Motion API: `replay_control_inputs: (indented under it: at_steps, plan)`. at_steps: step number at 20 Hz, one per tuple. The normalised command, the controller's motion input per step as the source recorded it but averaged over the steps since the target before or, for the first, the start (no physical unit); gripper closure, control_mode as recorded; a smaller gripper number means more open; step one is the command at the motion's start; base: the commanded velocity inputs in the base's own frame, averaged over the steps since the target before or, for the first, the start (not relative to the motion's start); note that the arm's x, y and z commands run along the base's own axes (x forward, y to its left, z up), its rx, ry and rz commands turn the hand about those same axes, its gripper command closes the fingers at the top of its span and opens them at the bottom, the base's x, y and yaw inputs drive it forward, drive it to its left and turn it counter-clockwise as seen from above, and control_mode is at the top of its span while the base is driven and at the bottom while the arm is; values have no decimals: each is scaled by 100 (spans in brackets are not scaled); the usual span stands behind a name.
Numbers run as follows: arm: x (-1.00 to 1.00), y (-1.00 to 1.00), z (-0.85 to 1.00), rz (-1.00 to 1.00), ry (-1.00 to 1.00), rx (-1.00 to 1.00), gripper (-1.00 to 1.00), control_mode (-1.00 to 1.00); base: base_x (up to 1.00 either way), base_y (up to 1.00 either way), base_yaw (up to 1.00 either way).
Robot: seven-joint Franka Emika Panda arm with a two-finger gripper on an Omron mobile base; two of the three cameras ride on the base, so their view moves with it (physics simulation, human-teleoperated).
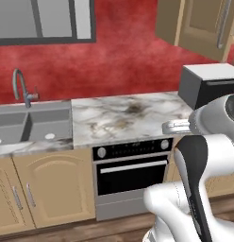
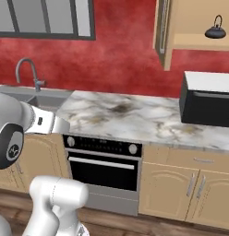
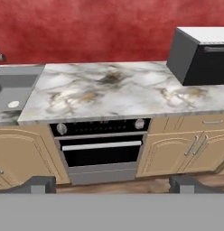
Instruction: Pick the yogurt and yogurt from the counter and place them in the cabinets closest to them.
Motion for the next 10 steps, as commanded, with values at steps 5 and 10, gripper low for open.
replay_control_inputs:
  at_steps: [5,10]
  plan:
    - [0,0,0,0,0,0,-100,100,-7,73,0]
    - [0,0,0,0,0,0,-100,100,-4,74,0]
